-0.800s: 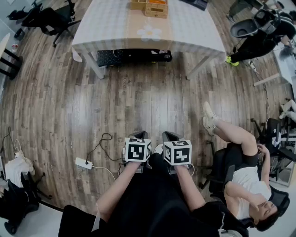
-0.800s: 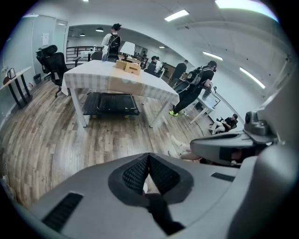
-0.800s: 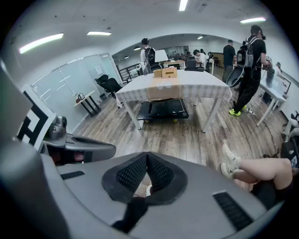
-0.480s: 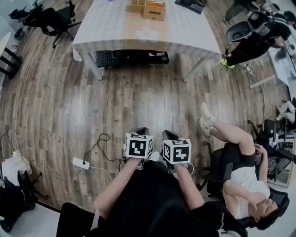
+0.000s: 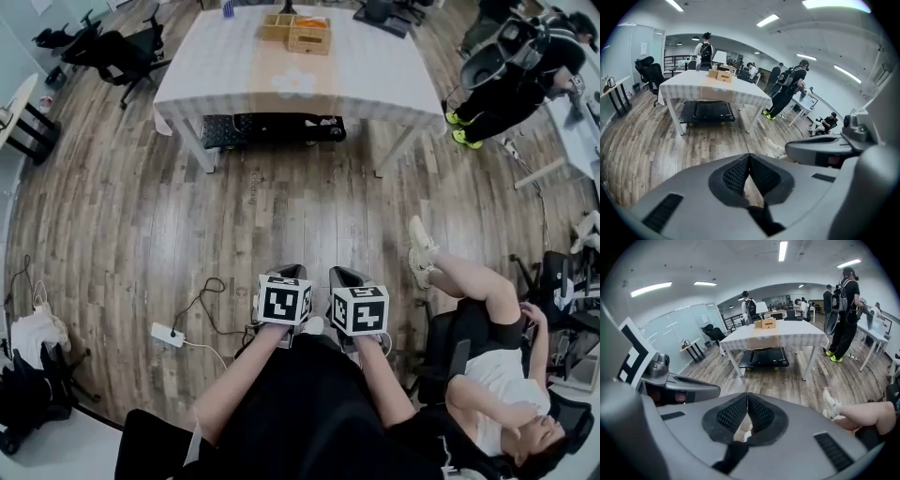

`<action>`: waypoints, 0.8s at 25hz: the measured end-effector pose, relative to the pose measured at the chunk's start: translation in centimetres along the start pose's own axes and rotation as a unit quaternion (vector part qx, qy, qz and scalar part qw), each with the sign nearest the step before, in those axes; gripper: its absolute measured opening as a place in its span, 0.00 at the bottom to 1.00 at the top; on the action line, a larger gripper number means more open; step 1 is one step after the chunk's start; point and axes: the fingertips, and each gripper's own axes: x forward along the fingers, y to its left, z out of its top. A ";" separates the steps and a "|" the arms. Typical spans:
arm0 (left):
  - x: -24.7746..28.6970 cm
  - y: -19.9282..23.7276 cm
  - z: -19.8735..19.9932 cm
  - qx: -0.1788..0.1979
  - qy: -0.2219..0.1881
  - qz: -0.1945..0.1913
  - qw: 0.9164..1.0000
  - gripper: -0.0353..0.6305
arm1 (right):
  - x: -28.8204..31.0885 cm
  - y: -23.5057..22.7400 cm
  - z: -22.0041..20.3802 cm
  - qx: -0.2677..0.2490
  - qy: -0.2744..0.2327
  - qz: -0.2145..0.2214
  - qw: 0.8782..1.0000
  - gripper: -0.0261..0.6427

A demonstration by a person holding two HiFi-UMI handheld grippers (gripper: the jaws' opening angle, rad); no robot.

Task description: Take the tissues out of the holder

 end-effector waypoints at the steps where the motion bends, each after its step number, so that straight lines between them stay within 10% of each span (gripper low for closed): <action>1: 0.2 -0.6 -0.1 0.002 0.001 0.001 1.000 0.05 | -0.3 -0.4 -0.2 -0.002 -0.002 0.004 1.000 0.06; 20: 2.4 -3.1 0.5 -0.006 0.000 0.026 1.000 0.05 | -0.1 -2.3 0.3 -0.009 -0.018 0.071 0.997 0.06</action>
